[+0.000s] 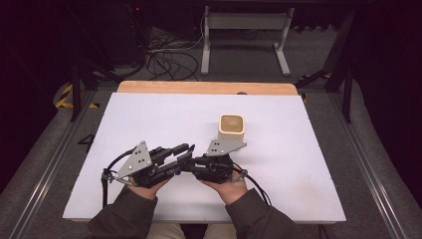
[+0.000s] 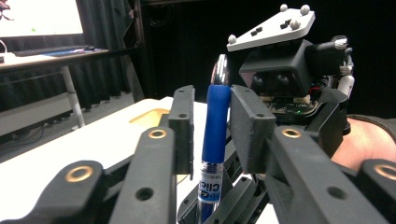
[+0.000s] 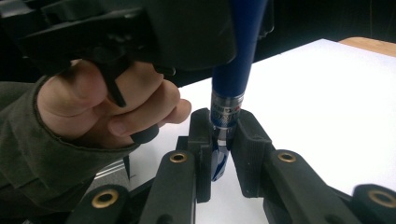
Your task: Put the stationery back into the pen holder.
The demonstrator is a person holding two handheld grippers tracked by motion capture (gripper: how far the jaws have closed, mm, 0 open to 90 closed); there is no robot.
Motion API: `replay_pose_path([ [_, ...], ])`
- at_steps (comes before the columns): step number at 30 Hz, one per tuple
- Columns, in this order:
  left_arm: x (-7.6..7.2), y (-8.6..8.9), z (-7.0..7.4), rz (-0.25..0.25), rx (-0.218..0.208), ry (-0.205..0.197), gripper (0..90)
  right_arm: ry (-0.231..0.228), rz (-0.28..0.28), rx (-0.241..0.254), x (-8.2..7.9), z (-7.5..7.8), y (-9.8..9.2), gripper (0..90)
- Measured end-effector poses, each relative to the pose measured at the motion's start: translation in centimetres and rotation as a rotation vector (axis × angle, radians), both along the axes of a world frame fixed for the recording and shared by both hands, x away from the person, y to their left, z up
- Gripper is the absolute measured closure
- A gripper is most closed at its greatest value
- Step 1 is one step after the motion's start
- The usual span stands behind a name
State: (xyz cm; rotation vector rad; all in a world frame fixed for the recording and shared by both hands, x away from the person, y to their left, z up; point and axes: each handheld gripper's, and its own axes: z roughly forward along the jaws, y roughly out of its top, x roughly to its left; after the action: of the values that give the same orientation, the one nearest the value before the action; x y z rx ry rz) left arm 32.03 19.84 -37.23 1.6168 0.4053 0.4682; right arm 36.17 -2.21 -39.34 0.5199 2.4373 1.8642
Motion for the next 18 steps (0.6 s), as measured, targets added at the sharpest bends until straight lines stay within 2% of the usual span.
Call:
replay_pose_path([
  [4, 0.1, 0.1, 0.0, 0.007, -0.004, 0.016, 63.0, 0.004, -0.007, -0.003, 0.1, 0.0, 0.0, 79.2],
  [8, 0.1, 0.4, 0.2, 0.026, 0.008, 0.013, 56.9, 0.004, -0.024, -0.007, 0.3, -0.1, -0.2, 79.2],
  [12, 0.2, 1.0, 0.4, 0.056, 0.009, 0.015, 55.2, -0.004, -0.042, -0.004, 0.6, 0.0, -0.6, 79.2],
  [15, 0.4, 1.5, 0.5, 0.076, 0.007, 0.027, 51.6, -0.018, -0.063, 0.001, 0.8, 0.3, -1.1, 79.2],
  [16, 0.4, 1.6, 0.5, 0.078, 0.003, 0.048, 49.3, -0.022, -0.070, 0.003, 0.9, 0.4, -1.3, 79.2],
  [17, 0.5, 1.8, 0.6, 0.087, 0.003, 0.045, 47.6, -0.026, -0.076, 0.006, 1.0, 0.5, -1.5, 79.2],
  [18, 0.5, 2.0, 0.6, 0.089, 0.002, 0.061, 47.0, -0.030, -0.084, 0.007, 1.1, 0.6, -1.7, 79.2],
])
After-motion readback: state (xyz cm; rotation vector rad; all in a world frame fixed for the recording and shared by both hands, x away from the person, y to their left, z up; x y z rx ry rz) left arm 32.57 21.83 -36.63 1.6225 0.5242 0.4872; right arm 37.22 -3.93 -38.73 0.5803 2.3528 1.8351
